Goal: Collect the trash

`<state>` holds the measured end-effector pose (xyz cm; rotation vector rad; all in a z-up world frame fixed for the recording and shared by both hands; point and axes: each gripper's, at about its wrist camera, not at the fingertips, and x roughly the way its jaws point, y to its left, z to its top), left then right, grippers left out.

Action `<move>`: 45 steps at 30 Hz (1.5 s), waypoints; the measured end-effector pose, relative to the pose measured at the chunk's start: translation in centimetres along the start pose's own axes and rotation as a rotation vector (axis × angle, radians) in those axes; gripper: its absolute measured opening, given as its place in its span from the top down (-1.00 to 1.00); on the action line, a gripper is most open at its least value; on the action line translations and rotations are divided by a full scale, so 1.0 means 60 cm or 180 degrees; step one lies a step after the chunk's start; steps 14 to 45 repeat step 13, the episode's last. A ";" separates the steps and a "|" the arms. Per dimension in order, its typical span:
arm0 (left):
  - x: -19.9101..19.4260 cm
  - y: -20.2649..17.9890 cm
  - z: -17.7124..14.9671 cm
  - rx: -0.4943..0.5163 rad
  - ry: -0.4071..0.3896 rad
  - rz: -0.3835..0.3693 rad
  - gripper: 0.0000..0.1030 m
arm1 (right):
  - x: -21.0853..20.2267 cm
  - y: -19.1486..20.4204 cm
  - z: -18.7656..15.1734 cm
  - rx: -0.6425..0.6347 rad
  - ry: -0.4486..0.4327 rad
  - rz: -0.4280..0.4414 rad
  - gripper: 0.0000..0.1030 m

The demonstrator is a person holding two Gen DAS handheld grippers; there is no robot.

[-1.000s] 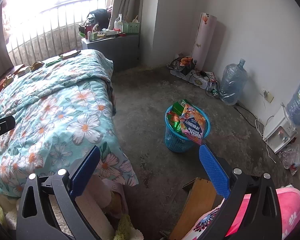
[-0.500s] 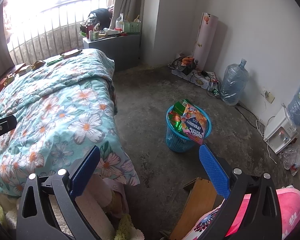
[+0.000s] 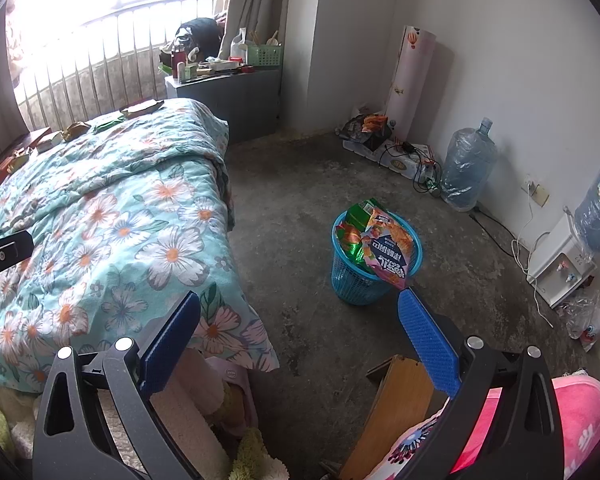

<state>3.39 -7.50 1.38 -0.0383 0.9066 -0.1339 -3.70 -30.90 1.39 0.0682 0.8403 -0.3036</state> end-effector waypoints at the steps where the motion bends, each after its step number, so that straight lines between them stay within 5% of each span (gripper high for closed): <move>1: 0.000 0.000 0.000 0.0003 0.0001 0.0002 -0.83 | 0.000 0.000 0.000 -0.0002 0.0000 0.0002 -0.87; 45: 0.000 0.005 0.000 -0.0039 0.0027 0.0019 -0.83 | -0.001 -0.003 0.003 -0.0002 -0.0009 0.0005 -0.87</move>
